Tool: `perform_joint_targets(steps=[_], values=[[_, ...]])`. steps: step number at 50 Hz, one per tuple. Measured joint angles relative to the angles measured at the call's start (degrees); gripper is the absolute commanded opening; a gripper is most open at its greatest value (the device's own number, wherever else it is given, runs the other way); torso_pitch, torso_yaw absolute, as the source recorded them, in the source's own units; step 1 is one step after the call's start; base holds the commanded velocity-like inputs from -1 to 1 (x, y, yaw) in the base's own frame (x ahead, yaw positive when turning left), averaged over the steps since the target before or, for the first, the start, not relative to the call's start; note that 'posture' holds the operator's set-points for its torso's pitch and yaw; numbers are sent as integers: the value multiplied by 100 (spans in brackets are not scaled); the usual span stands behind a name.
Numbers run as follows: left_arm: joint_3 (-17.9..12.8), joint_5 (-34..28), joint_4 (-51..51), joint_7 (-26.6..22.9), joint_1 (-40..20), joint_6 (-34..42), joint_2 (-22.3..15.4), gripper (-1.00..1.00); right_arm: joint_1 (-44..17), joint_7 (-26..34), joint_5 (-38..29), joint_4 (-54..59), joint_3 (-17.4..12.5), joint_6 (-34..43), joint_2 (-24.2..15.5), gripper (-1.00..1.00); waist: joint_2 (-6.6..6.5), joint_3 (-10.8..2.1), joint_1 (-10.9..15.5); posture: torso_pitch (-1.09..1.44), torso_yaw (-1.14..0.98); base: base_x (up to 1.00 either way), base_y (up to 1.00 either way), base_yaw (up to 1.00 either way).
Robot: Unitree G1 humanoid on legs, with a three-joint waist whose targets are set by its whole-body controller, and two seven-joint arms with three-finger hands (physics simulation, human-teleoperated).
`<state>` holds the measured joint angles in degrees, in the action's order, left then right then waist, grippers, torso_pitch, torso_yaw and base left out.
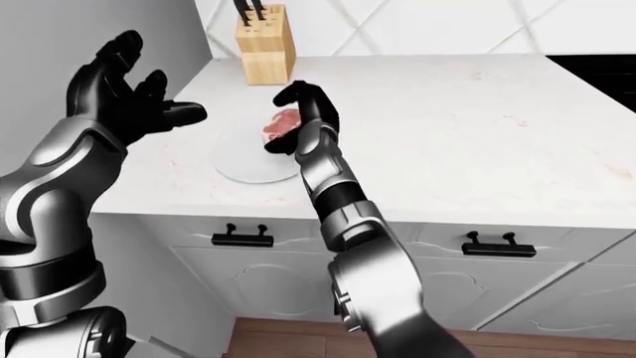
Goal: Place the steak on the top rack of the oven.
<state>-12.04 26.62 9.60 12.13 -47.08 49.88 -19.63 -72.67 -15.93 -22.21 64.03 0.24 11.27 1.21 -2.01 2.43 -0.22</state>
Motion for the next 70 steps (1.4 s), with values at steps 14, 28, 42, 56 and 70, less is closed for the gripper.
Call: perform_joint_targets(steps=[14, 28, 42, 56, 70], values=[[-32, 16, 53, 4, -3, 29, -26, 100, -290, 176, 188, -505, -67, 349, -103, -100, 7, 19, -4, 0, 0, 0, 0, 0], [-16, 20, 65, 13, -7, 49, -26, 100, -445, 506, 560, -1166, -169, 817, -266, -100, 21, 37, -8, 0, 0, 0, 0, 0], [-4, -69, -22, -65, 25, -41, -16, 100, -481, 1102, 1272, -2418, -186, 1790, -524, -100, 49, 57, 3, 0, 0, 0, 0, 0], [-32, -53, 57, -25, 18, 40, -19, 100, -75, 1440, 1455, -3998, -202, 2975, -754, -100, 70, 70, 17, 0, 0, 0, 0, 0], [-15, -66, -36, -38, 28, -3, -23, 100, 150, 1436, 1476, -4125, -186, 3105, -724, -100, 58, -68, 5, 0, 0, -5, 0, 0]])
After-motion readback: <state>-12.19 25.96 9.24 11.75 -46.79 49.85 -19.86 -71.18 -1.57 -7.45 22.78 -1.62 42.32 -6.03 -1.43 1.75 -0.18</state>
